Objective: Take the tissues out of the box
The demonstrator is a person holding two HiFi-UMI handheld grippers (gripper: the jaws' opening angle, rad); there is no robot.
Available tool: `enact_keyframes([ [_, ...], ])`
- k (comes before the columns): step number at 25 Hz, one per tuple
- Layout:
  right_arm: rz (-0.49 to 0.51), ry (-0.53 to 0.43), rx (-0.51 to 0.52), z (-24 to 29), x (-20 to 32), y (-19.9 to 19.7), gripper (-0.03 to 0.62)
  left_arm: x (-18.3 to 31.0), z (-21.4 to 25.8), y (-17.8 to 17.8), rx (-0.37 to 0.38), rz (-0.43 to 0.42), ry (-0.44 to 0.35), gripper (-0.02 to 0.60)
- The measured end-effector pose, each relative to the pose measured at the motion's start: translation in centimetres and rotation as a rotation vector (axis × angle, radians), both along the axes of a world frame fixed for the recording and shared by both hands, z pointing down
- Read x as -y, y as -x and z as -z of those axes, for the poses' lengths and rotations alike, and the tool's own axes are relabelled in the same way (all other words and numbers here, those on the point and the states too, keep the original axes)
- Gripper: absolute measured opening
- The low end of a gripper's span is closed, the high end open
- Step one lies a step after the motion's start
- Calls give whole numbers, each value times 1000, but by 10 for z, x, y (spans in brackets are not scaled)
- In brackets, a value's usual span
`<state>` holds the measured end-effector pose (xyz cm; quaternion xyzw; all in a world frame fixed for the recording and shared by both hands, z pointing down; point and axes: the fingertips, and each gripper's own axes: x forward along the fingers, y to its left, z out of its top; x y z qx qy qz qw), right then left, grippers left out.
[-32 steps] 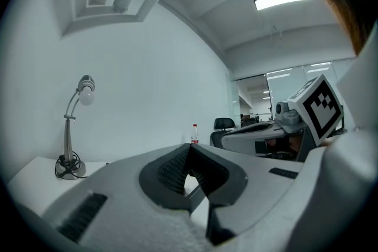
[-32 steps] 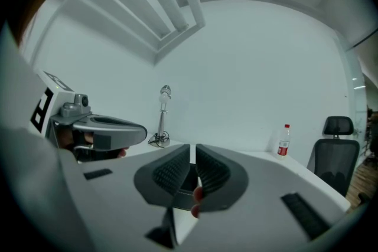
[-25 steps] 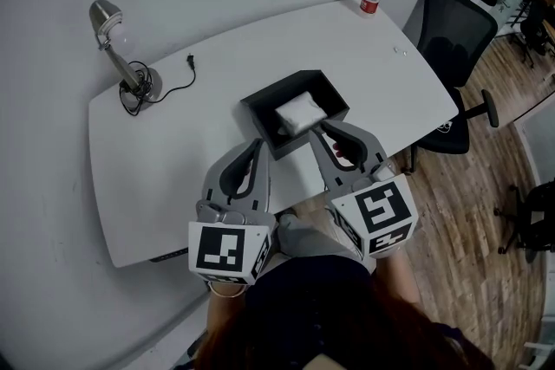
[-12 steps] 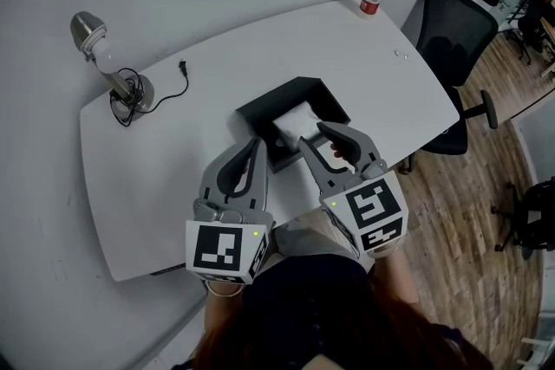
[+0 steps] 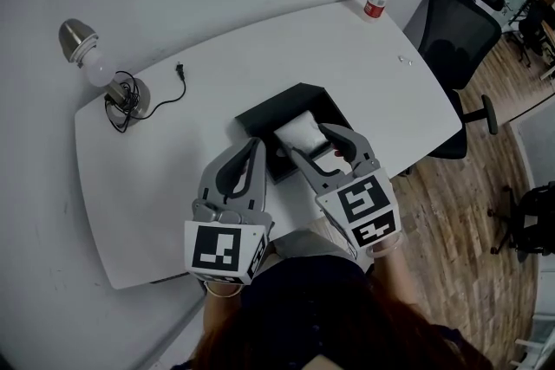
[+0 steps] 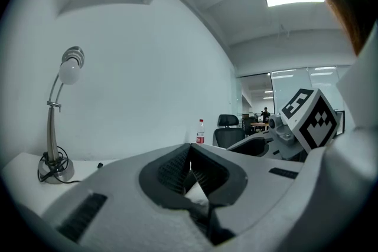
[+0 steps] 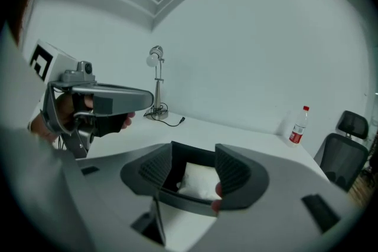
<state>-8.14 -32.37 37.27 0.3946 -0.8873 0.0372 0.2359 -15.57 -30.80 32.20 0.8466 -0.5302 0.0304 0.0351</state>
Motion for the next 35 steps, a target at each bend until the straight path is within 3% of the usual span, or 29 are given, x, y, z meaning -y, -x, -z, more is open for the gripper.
enact_keyframes([
  [22, 59, 238, -280, -79, 31, 4, 311, 45, -27, 9, -38, -2, 71, 25],
  [35, 46, 411, -371, -110, 36, 2, 331, 62, -42, 10, -67, -11, 110, 25],
])
